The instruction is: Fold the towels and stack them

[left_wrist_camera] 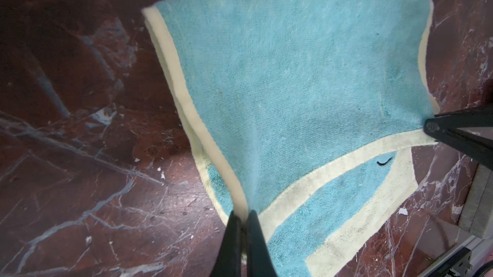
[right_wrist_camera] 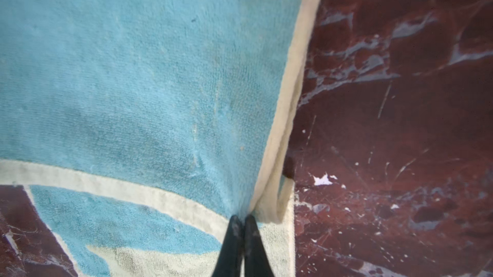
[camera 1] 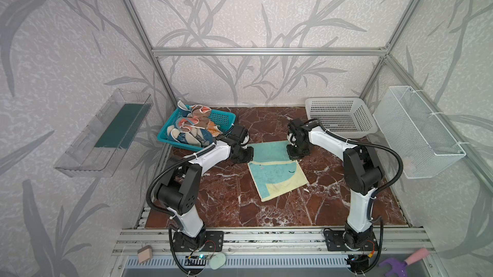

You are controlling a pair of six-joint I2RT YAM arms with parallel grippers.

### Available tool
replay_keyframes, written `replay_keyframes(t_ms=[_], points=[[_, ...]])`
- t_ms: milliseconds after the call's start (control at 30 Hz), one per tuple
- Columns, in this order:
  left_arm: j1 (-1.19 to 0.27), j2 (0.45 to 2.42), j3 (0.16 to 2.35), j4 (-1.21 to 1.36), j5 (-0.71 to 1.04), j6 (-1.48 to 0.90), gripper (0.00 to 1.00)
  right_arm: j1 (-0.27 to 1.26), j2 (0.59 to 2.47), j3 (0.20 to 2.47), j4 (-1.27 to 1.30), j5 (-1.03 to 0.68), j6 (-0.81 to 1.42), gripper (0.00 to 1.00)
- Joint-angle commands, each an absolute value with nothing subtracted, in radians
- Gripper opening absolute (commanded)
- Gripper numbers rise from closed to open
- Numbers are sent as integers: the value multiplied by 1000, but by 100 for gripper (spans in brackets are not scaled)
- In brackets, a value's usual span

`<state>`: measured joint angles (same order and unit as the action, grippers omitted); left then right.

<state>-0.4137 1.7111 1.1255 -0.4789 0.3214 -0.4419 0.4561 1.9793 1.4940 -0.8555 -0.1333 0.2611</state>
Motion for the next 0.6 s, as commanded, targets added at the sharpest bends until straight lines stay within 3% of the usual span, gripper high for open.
replay_keyframes(t_ms=[0,267,567], points=[[-418,1700,1132,-473,339,-458,0,452,1910,1497,-844,-141,254,0],[-461,1676,1110,-445,346,-517,0,435,1871,1557,-886,-127,196,0],[-482,1798,1041,-336,352,-561,0,437,1851,1283,-729,-198,246,0]])
